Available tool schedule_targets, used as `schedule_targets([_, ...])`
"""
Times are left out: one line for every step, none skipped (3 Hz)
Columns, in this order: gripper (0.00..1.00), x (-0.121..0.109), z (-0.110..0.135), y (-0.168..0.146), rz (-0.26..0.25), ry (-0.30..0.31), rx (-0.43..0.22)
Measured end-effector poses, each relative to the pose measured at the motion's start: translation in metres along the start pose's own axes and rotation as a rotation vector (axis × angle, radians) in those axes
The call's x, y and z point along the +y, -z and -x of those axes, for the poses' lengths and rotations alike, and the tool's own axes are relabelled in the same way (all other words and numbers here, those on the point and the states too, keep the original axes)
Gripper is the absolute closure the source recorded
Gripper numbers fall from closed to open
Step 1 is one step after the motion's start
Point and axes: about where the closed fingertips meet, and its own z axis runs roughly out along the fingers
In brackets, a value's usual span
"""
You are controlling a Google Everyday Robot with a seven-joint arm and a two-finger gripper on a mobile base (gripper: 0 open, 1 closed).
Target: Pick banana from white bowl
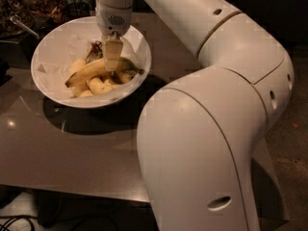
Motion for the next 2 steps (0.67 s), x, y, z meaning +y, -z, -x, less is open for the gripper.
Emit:
schedule_targets([0.53,0.0002,-0.0068,-0.0085,0.024,-0.011,-0.007])
schedule_targets([0.72,-0.0005,-0.0101,-0.0113,0.031,-0.019,-0.006])
